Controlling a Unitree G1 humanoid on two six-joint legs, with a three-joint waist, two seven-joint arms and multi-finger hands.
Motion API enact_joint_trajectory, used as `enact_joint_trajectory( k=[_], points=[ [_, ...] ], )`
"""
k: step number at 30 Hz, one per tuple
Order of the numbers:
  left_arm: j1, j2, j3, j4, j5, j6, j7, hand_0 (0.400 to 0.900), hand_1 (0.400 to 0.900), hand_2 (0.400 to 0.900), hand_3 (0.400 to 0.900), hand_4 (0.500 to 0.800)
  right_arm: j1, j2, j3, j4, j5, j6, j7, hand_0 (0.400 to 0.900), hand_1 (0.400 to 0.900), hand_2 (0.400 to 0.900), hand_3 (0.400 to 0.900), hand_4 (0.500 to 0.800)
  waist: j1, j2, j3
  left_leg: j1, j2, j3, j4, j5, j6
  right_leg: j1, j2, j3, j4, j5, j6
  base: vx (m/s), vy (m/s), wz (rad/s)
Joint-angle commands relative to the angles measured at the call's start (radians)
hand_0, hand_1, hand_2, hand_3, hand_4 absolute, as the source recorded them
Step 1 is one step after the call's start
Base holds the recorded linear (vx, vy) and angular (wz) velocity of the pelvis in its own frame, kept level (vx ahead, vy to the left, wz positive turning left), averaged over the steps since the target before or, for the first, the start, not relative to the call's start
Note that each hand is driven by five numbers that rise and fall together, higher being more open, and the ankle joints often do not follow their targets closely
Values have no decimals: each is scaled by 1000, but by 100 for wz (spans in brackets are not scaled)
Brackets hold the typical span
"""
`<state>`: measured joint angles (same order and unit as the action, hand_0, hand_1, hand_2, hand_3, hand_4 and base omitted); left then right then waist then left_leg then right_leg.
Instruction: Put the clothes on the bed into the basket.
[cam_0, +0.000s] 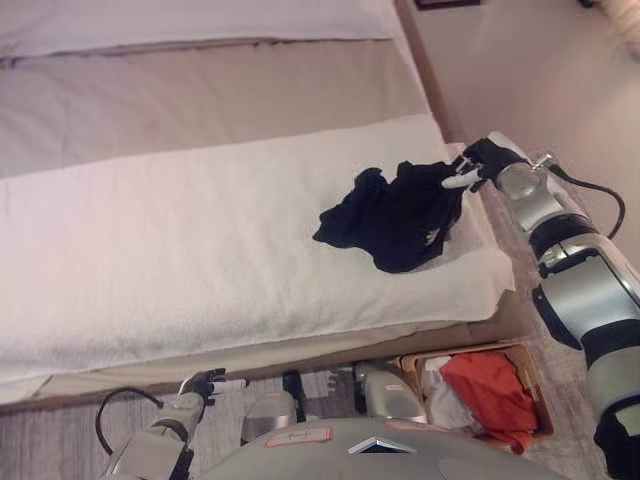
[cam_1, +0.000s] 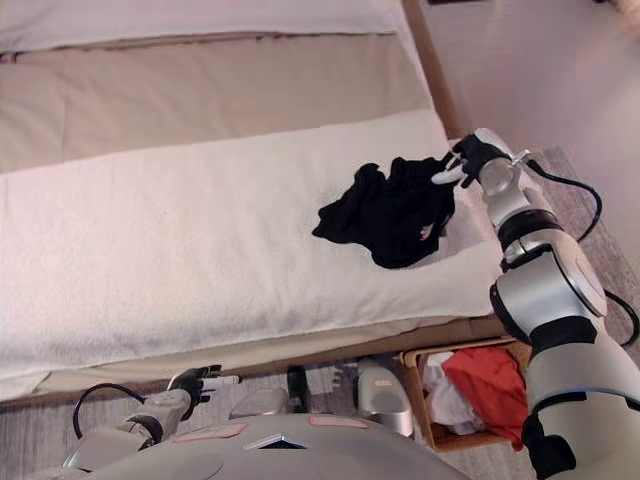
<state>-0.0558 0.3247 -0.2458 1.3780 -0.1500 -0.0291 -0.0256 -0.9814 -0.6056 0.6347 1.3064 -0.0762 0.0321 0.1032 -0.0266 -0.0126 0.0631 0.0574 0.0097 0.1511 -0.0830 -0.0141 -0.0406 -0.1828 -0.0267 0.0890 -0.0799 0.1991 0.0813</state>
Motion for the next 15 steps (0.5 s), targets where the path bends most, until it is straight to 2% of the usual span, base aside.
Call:
enact_joint_trajectory(
  k=[1,8,15],
  points=[
    [-8,65,-12,61,39,1,0,900,900,900,900,800,-127,-134,50,78,-33,-29,-36,400,400,400,400,500,-14,-16,-40,1,-10,11,8,-65,29,-15,0,49,73,-80,55,-9,19,-24],
    [-18,65,-14,58,49,6,-10,900,900,900,900,800,-64,-233,20,129,-68,-20,-18,400,400,400,400,500,-44,-16,-54,16,-13,33,4,-69,34,-7,8,76,66,-71,61,-13,19,-16],
    [-11,57,-1,64,57,11,-15,900,900,900,900,800,52,-312,-67,167,-60,-15,-18,400,400,400,400,500,-58,-16,-59,26,-16,44,0,-71,37,0,7,82,62,-65,64,-5,9,-9]
  ],
)
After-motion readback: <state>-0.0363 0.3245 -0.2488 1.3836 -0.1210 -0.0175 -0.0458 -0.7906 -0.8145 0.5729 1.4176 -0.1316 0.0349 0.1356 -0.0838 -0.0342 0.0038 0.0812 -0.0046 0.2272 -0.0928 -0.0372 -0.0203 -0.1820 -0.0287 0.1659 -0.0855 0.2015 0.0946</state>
